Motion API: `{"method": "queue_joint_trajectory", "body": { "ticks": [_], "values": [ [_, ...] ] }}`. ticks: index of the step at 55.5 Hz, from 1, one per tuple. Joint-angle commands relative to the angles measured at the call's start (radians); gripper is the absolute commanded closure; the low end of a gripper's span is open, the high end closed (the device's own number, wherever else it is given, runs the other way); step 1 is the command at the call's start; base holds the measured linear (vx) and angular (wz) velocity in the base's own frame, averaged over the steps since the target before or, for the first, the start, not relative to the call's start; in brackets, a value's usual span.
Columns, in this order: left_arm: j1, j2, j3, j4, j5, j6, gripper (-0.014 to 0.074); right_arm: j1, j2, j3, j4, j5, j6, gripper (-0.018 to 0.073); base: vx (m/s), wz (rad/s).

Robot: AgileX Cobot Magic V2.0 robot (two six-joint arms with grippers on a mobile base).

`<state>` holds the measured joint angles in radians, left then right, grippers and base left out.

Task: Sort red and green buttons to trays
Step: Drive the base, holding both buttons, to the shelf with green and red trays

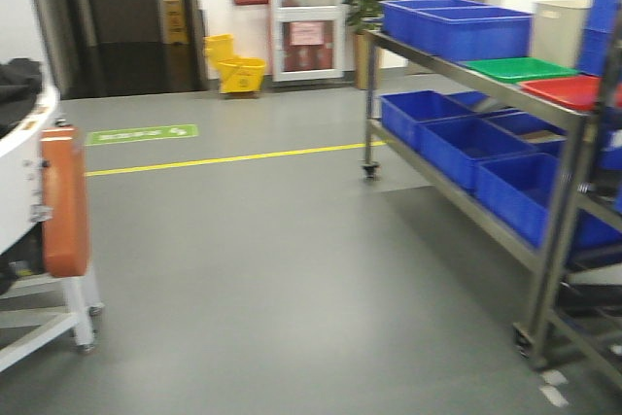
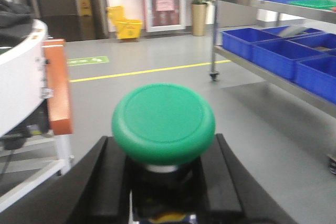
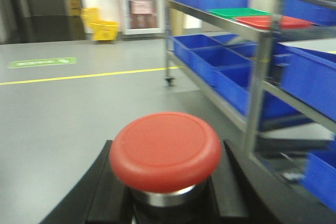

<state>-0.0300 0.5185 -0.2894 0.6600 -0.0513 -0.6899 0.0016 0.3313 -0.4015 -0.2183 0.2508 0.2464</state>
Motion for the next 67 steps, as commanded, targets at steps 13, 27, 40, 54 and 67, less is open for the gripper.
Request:
{"method": "queue_joint_trajectory", "body": {
  "ticks": [13, 27, 40, 54, 67],
  "values": [
    [-0.008, 0.002, -0.031, -0.011, -0.073, -0.009, 0.0596, -0.002, 0.004, -0.03, -0.006, -0.09, -0.005, 0.0559, 0.28, 0.49],
    [-0.008, 0.002, -0.031, -0.011, -0.073, -0.009, 0.0596, -0.002, 0.004, -0.03, -0.006, -0.09, -0.005, 0.0559, 0.37, 0.24],
    [-0.008, 0.003, -0.032, -0.011, -0.074, -0.009, 0.0596, -0.002, 0.0, -0.03, -0.006, -0.091, -0.005, 0.0559, 0.44, -0.01],
    [-0.008, 0.003, -0.032, -0.011, -0.072, -0.009, 0.0596, -0.002, 0.0, -0.03, -0.006, -0.091, -0.005, 0.0559, 0.48, -0.06],
    [-0.008, 0.003, -0.032, -0.011, -0.071, -0.009, 0.0596, -0.002, 0.0, -0.03, -0.006, -0.091, -0.005, 0.0559, 0.52, -0.02]
  ]
}}
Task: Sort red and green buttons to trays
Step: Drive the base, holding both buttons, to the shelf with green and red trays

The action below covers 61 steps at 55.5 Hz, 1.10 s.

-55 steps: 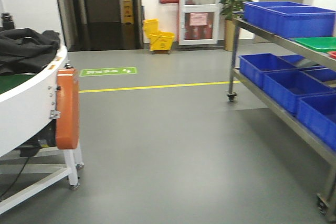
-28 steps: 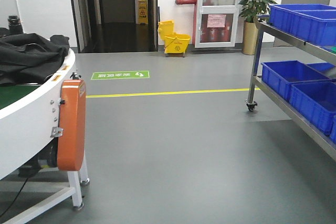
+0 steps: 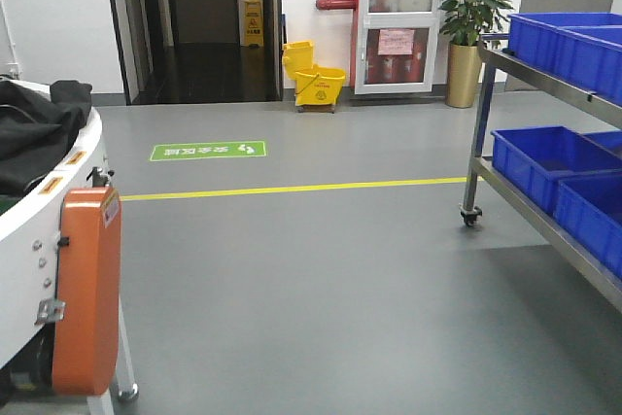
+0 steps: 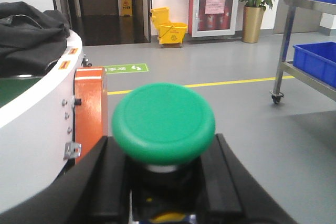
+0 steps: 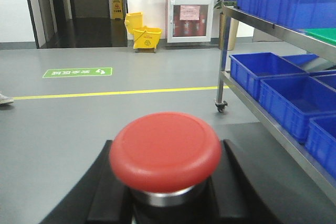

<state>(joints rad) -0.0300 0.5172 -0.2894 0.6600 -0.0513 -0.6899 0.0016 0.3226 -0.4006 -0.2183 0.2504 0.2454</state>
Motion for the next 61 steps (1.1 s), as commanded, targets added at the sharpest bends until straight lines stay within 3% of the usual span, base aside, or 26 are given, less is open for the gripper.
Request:
{"method": "queue_joint_trajectory", "body": {
  "ticks": [1, 25, 61],
  "values": [
    [-0.008, 0.004, -0.032, -0.011, -0.072, -0.009, 0.0596, -0.002, 0.009, -0.031, -0.006, -0.091, -0.004, 0.0559, 0.54, 0.03],
    [-0.008, 0.003, -0.032, -0.011, -0.072, -0.009, 0.0596, -0.002, 0.009, -0.031, -0.006, -0.091, -0.004, 0.0559, 0.53, 0.0],
    [-0.008, 0.004, -0.032, -0.011, -0.072, -0.009, 0.0596, -0.002, 0.01, -0.031, -0.006, -0.09, -0.004, 0.0559, 0.54, -0.29]
  ]
}}
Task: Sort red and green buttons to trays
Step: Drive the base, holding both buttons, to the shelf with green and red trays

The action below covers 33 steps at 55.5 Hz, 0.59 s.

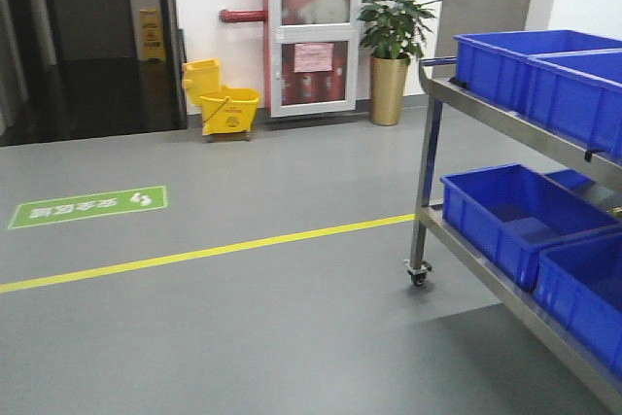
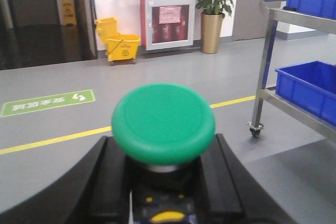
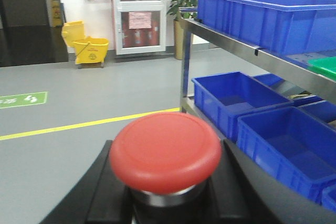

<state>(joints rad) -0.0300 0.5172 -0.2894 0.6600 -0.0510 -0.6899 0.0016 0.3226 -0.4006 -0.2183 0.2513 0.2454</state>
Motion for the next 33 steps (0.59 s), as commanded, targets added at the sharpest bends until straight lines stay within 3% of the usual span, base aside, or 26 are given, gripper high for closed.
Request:
{"method": "queue_joint_trajectory", "body": {
  "ticks": [1, 33],
  "values": [
    [-0.008, 0.004, -0.032, -0.011, -0.072, -0.009, 0.0596, -0.002, 0.01, -0.031, -0.006, -0.091, -0.004, 0.0559, 0.52, -0.26],
    [-0.008, 0.004, -0.032, -0.011, -0.072, -0.009, 0.0596, -0.002, 0.01, -0.031, -0.006, -0.092, -0.004, 0.0559, 0.5, -0.19]
  ]
}}
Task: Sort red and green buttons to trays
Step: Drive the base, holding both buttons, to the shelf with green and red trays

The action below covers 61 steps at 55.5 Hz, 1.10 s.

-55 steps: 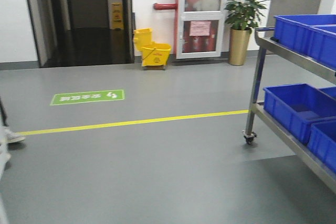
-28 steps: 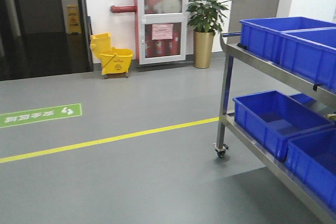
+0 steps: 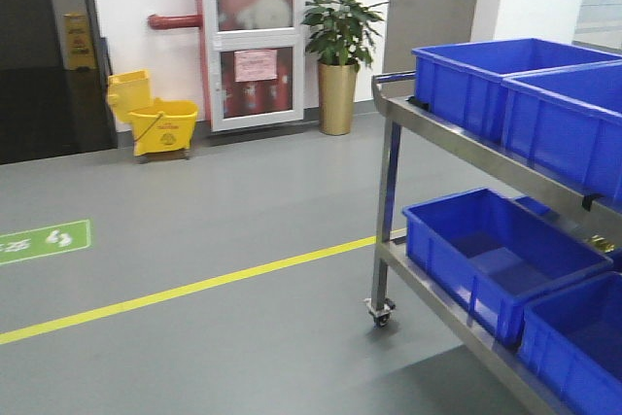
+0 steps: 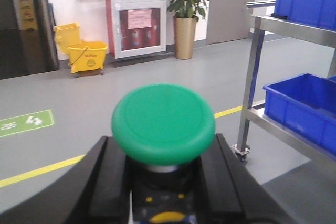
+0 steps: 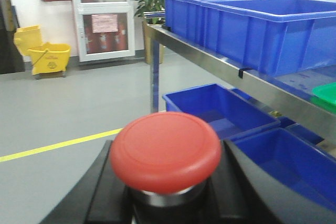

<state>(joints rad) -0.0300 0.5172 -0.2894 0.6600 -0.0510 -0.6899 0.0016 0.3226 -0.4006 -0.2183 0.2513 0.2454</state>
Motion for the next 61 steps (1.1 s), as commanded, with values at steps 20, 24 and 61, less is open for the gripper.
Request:
{"method": "queue_joint_trajectory", "body": {
  "ticks": [20, 24, 61],
  "values": [
    [-0.008, 0.004, -0.032, -0.011, -0.072, -0.009, 0.0596, -0.002, 0.01, -0.031, -0.006, -0.092, -0.004, 0.0559, 0.42, -0.51],
    [-0.008, 0.004, -0.032, -0.011, -0.072, -0.009, 0.0596, -0.002, 0.01, -0.031, -0.006, -0.092, -0.004, 0.0559, 0.34, -0.79],
    [-0.008, 0.004, -0.032, -0.011, -0.072, -0.009, 0.0596, -0.002, 0.01, -0.031, -0.006, -0.091, -0.004, 0.0559, 0.21, -0.74]
  ]
}}
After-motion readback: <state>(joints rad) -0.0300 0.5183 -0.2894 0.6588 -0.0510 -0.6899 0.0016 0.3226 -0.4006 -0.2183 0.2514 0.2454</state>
